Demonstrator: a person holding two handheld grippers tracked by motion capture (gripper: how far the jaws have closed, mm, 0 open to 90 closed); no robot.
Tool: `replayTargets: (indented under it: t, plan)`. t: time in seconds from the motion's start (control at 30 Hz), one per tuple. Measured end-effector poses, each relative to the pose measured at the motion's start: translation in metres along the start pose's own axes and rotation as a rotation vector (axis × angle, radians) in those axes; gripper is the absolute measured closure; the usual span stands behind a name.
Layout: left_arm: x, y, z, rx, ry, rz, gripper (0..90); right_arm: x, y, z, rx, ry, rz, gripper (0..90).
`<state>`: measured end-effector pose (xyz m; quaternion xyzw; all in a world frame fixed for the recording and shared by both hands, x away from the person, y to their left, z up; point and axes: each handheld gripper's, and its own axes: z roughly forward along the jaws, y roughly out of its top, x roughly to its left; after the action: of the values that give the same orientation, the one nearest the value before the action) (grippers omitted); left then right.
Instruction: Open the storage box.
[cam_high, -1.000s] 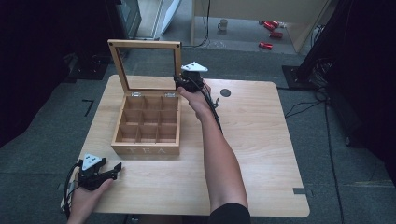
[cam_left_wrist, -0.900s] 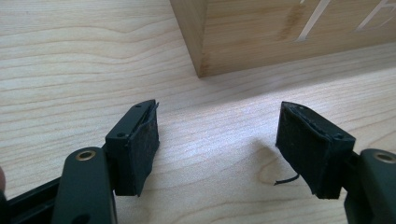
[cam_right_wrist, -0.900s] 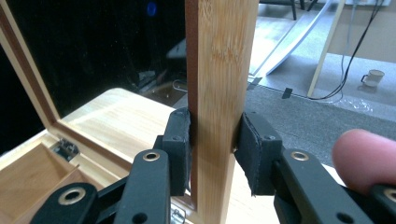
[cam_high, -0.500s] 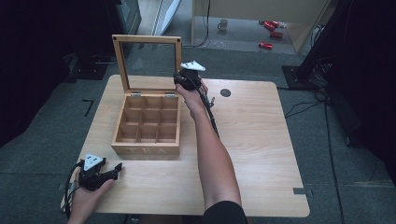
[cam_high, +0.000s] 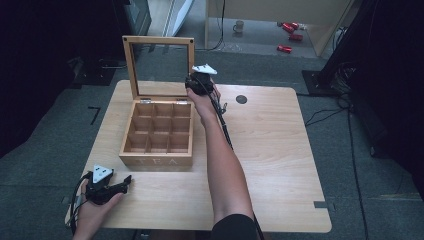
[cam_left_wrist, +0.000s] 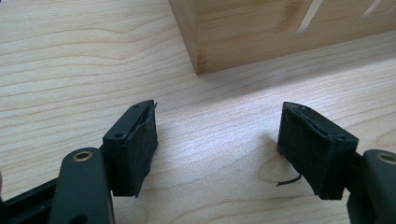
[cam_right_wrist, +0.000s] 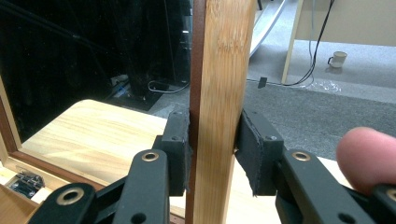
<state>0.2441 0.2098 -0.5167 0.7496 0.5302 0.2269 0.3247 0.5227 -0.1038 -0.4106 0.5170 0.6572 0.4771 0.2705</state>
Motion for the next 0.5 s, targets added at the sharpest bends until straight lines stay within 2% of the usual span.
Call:
replayTargets:
  t: [0.1,0.17,0.2,0.23,0.27,0.3,0.4,0.5]
  plan:
    - [-0.001,0.000,0.000,0.003,0.007,0.008,29.0,0.002,-0.001,-0.002,-0.002,-0.006,0.004,64.0]
    - [-0.001,0.000,0.000,0.004,0.008,0.011,28.8,0.004,-0.002,-0.004,0.009,-0.010,-0.014,53.6]
    - [-0.001,0.000,0.000,0.004,0.008,0.011,28.9,0.004,-0.002,-0.004,0.009,-0.010,-0.014,53.6]
    - [-0.001,0.000,0.000,0.005,0.009,0.012,28.9,0.005,-0.005,-0.006,0.026,-0.016,-0.041,45.6]
    - [-0.001,0.000,0.000,0.005,0.009,0.012,28.8,0.005,-0.005,-0.006,0.026,-0.016,-0.041,45.6]
    - [-0.001,0.000,0.000,0.006,0.009,0.013,28.7,0.003,-0.007,-0.011,0.033,-0.005,-0.044,39.8]
    - [-0.002,0.000,0.000,0.005,0.009,0.013,28.6,0.000,-0.008,-0.018,0.040,0.014,-0.029,35.5]
    - [-0.002,0.000,0.001,0.004,0.009,0.016,27.6,-0.005,-0.011,-0.034,0.058,0.038,-0.028,27.3]
